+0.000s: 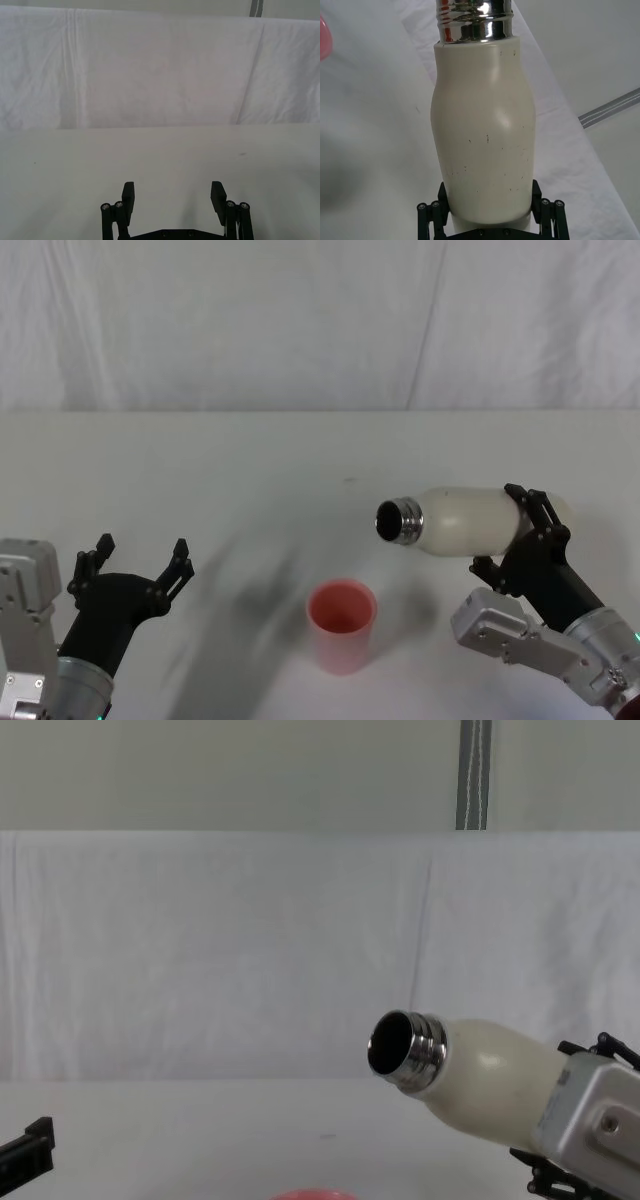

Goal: Grasp the thermos with one hand and pour water into the cup lid.

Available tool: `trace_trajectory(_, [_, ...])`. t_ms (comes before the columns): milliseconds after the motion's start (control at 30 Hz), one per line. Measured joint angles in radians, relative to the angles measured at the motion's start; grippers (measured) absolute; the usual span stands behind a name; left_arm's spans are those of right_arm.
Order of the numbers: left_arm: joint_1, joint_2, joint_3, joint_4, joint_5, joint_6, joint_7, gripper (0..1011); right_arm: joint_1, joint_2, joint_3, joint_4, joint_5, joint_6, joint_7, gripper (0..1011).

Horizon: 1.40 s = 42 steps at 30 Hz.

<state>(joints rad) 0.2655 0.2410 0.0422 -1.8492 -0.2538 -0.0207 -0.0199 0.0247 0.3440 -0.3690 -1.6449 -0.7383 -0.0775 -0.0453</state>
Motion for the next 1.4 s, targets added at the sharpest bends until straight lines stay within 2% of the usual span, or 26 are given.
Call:
trace_trajectory(467, [0.0,0.0,0.0,0.0,0.0,0.0,0.0,1001,0.009,0.011,-0.016,0.005,-0.035,0.005,-0.02,953])
trace_trajectory(767, [0.0,0.0,0.0,0.0,0.0,0.0,0.0,1001,0.008,0.026,-0.026,0.003,-0.056,-0.015,-0.049,953])
trace_trajectory(1067, [0.0,0.0,0.0,0.0,0.0,0.0,0.0,1001,0.007,0.042,-0.043,-0.001,-0.104,-0.02,-0.08,953])
trace_trajectory(1400, [0.0,0.0,0.0,0.0,0.0,0.0,0.0,1001,0.013,0.059,-0.07,0.004,-0.152,-0.002,-0.092,953])
